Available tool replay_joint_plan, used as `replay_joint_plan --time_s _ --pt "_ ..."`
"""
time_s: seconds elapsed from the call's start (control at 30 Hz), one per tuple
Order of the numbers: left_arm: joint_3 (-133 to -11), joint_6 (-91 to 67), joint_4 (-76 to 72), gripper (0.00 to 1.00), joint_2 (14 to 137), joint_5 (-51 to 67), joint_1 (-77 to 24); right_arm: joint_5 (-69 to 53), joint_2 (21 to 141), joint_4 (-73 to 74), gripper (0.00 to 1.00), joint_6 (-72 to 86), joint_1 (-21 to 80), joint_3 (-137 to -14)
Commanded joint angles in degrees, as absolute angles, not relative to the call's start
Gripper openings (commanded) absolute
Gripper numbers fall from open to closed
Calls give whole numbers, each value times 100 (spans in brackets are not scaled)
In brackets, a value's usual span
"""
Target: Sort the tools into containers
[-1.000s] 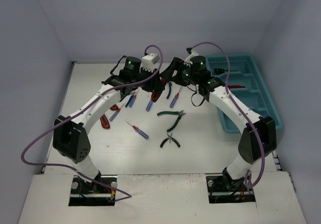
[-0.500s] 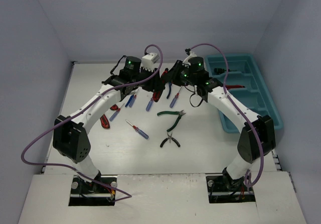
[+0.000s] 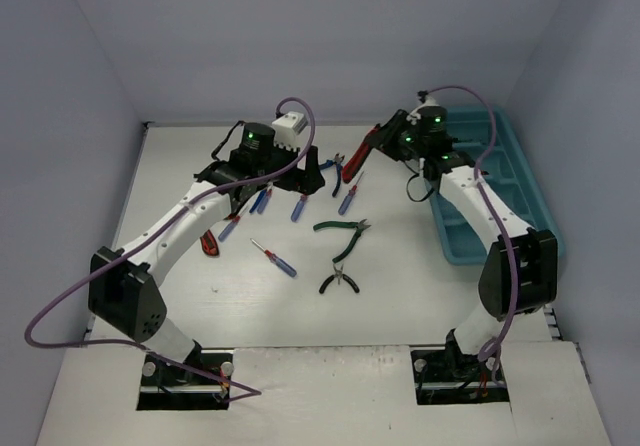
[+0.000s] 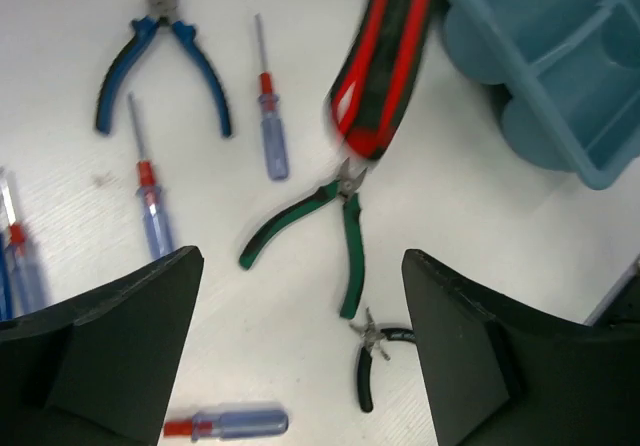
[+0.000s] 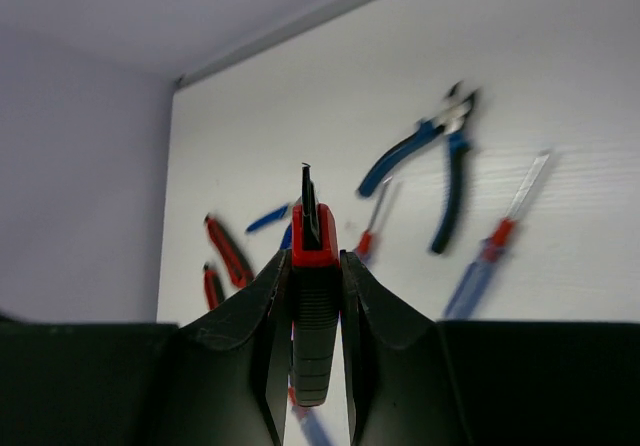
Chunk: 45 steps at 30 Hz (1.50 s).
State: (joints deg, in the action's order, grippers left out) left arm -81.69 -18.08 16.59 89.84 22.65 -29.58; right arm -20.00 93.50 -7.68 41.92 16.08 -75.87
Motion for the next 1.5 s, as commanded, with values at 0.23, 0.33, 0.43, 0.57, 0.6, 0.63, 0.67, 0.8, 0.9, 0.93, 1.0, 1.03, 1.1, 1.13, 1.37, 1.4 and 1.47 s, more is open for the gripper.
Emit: replay_joint_plan --time_s 0.23,0.33,0.43,0.57,0.6,0.63,0.67,0.8,0.9,0.93,1.0,1.03,1.1,1.13,1.37,1.4,1.47 --pt "-6766 -2460 2596 84 7550 -275 -2818 -1303 9551 -1174 0 4265 -1057 -7922" --pt "-6446 -2660 2866 86 7226 -552 -2685 -1161 9877 -1213 0 4256 -1324 -8073" --pt "-6135 -2752 2922 87 6918 -572 -2553 -1047 10270 -1350 0 4321 -1526 -8215" --pt "-5947 -2777 3079 88 6629 -667 -2406 -995 10683 -1489 2 4436 -1643 -8379" --pt "-5913 -2780 3122 88 6577 -685 -2343 -954 10803 -1516 3 4493 -1665 -8424" --pt "-5887 -2785 3148 88 6540 -685 -2290 -922 10893 -1527 3 4520 -1676 -8456" --pt "-5852 -2786 3159 88 6514 -661 -2232 -878 10972 -1541 4 4526 -1679 -8484" --pt "-5776 -2829 3182 88 6478 -589 -1956 -748 11289 -1581 15 4535 -1687 -8568" --pt "-5739 -2903 3170 88 6544 -557 -1745 -735 11390 -1582 28 4471 -1722 -8598" --pt "-5740 -2946 3164 88 6560 -525 -1641 -729 11389 -1582 34 4427 -1740 -8603" --pt "-5768 -3034 3172 88 6673 -411 -1479 -700 11333 -1573 50 4319 -1749 -8550" --pt "-5806 -3082 3168 88 6736 -353 -1346 -643 11238 -1573 54 4220 -1749 -8512" --pt "-5858 -3163 3157 88 6814 -286 -1189 -525 11047 -1559 63 4053 -1756 -8424" --pt "-5895 -3191 3152 88 6860 -285 -1102 -470 10964 -1512 65 4002 -1765 -8386" --pt "-6055 -3316 3081 88 7220 -295 -521 -162 10073 -1143 73 3719 -1747 -8118" --pt "-6044 -3358 3029 88 7289 -248 -426 -209 9936 -1143 73 3729 -1715 -8060" --pt "-5979 -3449 2905 88 7428 -135 -192 -342 9643 -1143 73 3709 -1631 -7966"
